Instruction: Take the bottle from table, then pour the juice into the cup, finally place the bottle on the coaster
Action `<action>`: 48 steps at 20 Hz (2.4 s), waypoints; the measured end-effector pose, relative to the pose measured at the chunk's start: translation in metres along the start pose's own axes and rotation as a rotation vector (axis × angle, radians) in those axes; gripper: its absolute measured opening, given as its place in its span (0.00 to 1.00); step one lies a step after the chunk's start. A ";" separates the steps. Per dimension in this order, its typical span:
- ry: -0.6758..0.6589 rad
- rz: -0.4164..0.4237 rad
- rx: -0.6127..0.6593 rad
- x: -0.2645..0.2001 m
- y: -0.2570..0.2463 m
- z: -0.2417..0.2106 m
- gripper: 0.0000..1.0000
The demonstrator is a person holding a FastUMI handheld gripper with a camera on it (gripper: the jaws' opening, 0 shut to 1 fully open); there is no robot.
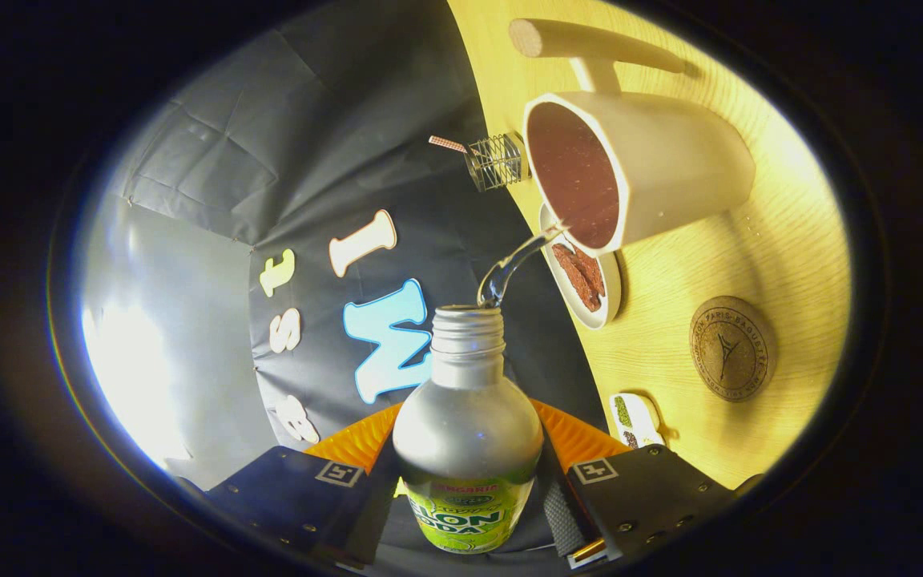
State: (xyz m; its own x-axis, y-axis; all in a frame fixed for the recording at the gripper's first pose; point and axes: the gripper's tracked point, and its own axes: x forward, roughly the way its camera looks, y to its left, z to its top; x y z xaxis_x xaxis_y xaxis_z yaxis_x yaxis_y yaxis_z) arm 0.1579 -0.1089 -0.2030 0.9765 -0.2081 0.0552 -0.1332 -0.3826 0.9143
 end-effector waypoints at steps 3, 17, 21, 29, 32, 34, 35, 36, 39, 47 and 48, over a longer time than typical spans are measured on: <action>-0.005 0.007 0.032 -0.001 0.002 0.000 0.79; -0.044 0.034 0.140 0.001 0.019 0.003 0.79; -0.061 0.040 0.167 0.002 0.024 0.007 0.79; -0.096 0.046 0.212 0.001 0.025 0.021 0.79; -0.099 0.048 0.225 0.005 0.032 0.021 0.79; -0.106 0.049 0.233 0.007 0.034 0.023 0.79; -0.108 0.047 0.238 0.006 0.034 0.024 0.79; -0.111 0.048 0.243 0.007 0.035 0.025 0.79; -0.114 0.048 0.248 0.007 0.037 0.027 0.79; -0.114 0.050 0.246 0.006 0.037 0.029 0.79; -0.115 0.047 0.243 0.006 0.035 0.030 0.79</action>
State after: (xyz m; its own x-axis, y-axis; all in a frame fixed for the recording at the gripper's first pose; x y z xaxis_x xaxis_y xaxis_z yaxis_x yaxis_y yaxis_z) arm 0.1544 -0.1504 -0.1822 0.9446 -0.3262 0.0366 -0.2281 -0.5721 0.7878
